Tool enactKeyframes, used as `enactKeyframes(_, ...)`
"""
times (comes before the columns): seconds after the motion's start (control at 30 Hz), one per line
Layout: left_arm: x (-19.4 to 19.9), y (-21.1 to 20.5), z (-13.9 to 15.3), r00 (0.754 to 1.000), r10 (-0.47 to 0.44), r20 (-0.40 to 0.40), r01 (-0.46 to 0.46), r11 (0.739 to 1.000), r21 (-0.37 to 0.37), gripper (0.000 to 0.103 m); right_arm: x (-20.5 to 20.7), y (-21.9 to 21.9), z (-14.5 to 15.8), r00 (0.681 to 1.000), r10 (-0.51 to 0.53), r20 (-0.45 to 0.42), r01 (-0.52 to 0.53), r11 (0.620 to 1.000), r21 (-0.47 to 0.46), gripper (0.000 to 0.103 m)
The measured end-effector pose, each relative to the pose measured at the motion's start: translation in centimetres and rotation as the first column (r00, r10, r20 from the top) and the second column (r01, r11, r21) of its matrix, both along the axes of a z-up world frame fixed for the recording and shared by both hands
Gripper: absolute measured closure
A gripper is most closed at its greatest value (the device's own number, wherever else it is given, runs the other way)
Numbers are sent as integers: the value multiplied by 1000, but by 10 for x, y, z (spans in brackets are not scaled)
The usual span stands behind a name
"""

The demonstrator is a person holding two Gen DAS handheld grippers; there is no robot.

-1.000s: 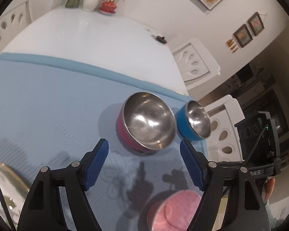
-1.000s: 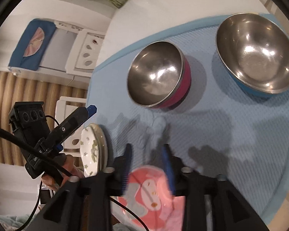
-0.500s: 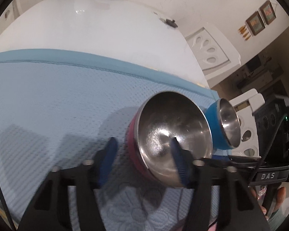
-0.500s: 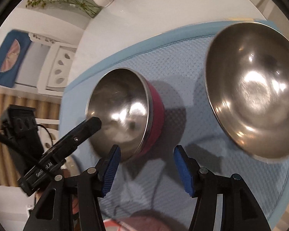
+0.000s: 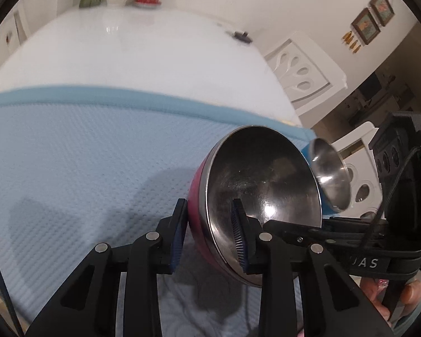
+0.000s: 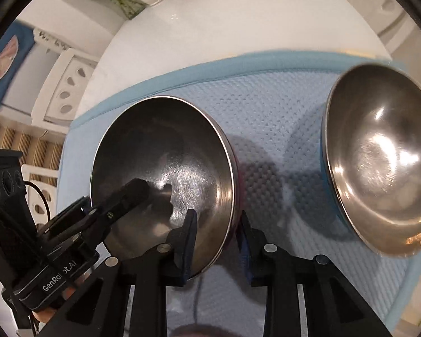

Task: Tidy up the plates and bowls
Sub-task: 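Lift the red steel bowl and carry it over the pink bowl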

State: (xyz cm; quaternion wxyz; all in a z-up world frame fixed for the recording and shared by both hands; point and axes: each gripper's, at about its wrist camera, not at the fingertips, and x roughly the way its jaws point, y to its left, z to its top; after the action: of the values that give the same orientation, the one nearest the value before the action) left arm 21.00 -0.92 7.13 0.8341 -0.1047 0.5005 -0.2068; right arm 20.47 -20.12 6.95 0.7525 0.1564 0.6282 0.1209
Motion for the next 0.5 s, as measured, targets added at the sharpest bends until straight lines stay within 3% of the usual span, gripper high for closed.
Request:
enactKeyframes(0.3,-70,3,88,990,29,140,-29,1000,3,76,-44,0,84,997,-7,75,2,998,64,75)
enactKeyframes(0.5,-108,-1,111,988,5,154,-1,999,-32,76,-89,-2,121,996,-27,86,21,997,68,75)
